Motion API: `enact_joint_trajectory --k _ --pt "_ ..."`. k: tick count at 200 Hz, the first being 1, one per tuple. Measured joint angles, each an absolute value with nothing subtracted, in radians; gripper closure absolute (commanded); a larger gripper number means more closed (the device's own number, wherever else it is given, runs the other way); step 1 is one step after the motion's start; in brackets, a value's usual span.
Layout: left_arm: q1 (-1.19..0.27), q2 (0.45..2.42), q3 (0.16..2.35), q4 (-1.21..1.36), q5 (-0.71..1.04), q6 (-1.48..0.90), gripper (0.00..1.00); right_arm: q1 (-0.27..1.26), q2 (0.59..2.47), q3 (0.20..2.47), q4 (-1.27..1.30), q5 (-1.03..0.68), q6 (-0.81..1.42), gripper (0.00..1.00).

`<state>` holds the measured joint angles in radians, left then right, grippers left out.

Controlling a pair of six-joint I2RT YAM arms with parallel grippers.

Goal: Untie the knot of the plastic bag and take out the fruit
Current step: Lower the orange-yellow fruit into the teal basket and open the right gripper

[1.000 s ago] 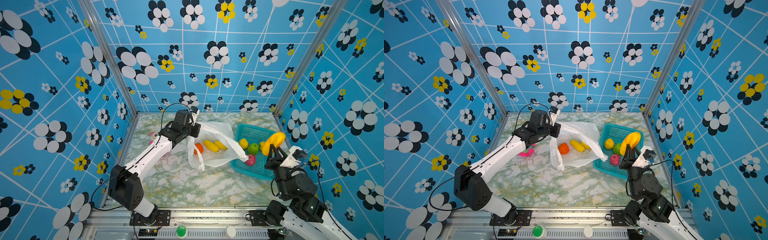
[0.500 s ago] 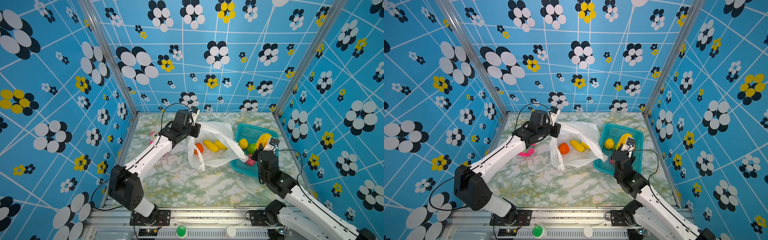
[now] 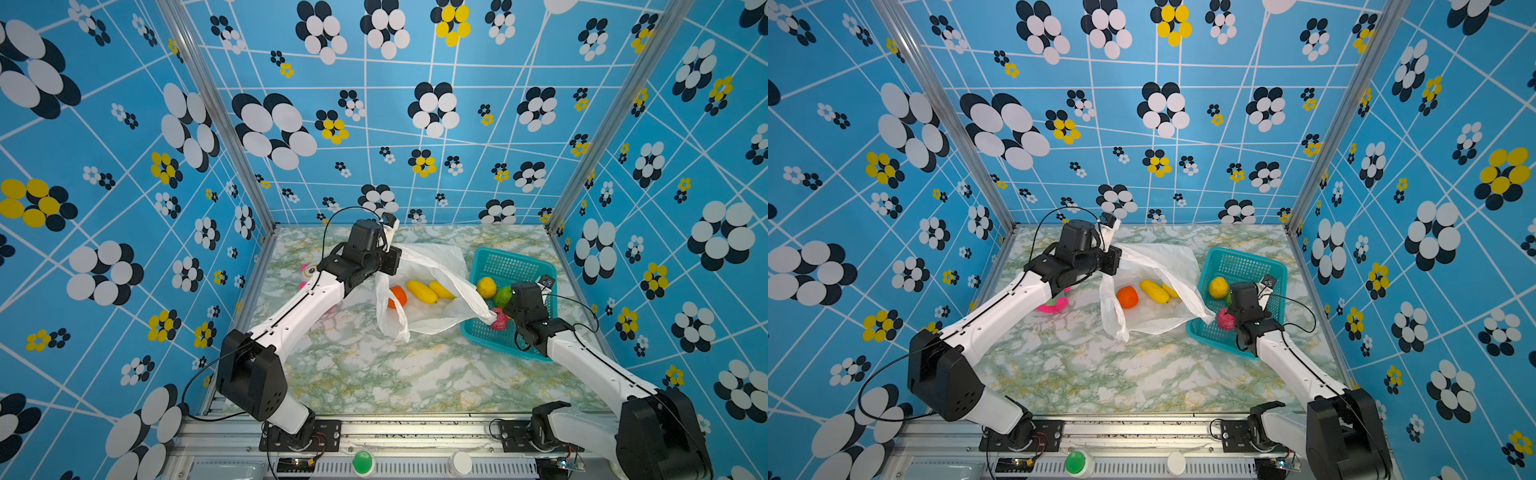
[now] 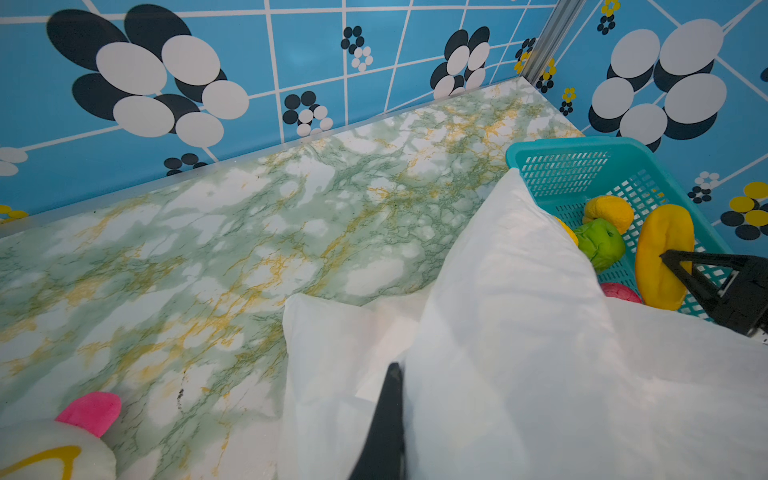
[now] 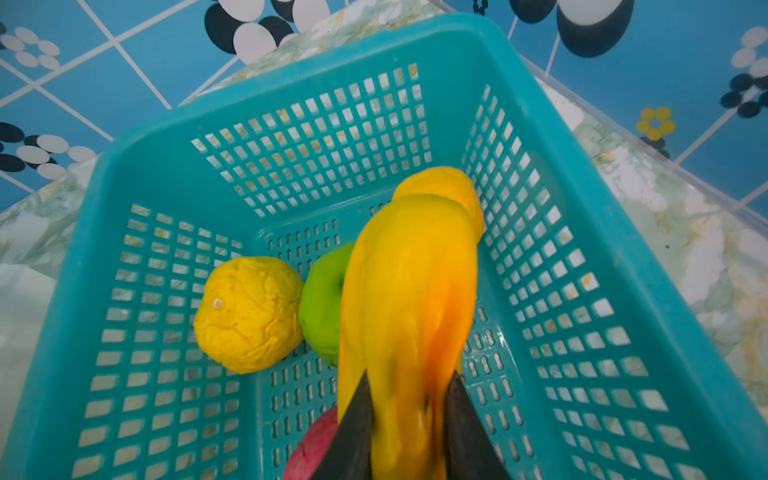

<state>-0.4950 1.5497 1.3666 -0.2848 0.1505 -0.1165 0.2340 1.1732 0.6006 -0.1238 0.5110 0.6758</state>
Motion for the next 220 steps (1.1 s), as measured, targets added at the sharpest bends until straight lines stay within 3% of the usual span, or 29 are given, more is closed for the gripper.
enact_joint_trajectory --k 47,56,68,83,107,131,162,220 --pt "-0.495 1.55 1.367 -0.285 0.151 -0.117 1.0 0.234 1.165 0.532 -0.125 0.505 0.754 0.99" --pt "-0.495 1.55 1.367 -0.284 0.151 -0.117 1.0 0.234 1.168 0.529 -0.124 0.508 0.768 0.94" --pt "-0.495 1.55 1.367 -0.284 0.151 -0.117 1.0 0.233 1.169 0.524 -0.12 0.513 0.783 0.76" --pt "-0.495 1.55 1.367 -0.284 0.151 -0.117 1.0 0.233 1.168 0.514 -0.117 0.52 0.799 0.61" --pt "-0.495 1.55 1.367 -0.284 0.151 -0.117 1.0 0.233 1.132 0.498 -0.117 0.534 0.817 0.45" --pt "-0.495 1.55 1.367 -0.285 0.151 -0.117 1.0 0.232 1.056 0.475 -0.116 0.551 0.821 0.35" --pt "-0.495 1.55 1.367 -0.285 0.15 -0.117 1.0 0.232 0.962 0.453 -0.118 0.554 0.822 0.3" --pt "-0.495 1.55 1.367 -0.285 0.15 -0.116 1.0 0.25 0.72 0.453 -0.116 0.479 0.741 0.31"
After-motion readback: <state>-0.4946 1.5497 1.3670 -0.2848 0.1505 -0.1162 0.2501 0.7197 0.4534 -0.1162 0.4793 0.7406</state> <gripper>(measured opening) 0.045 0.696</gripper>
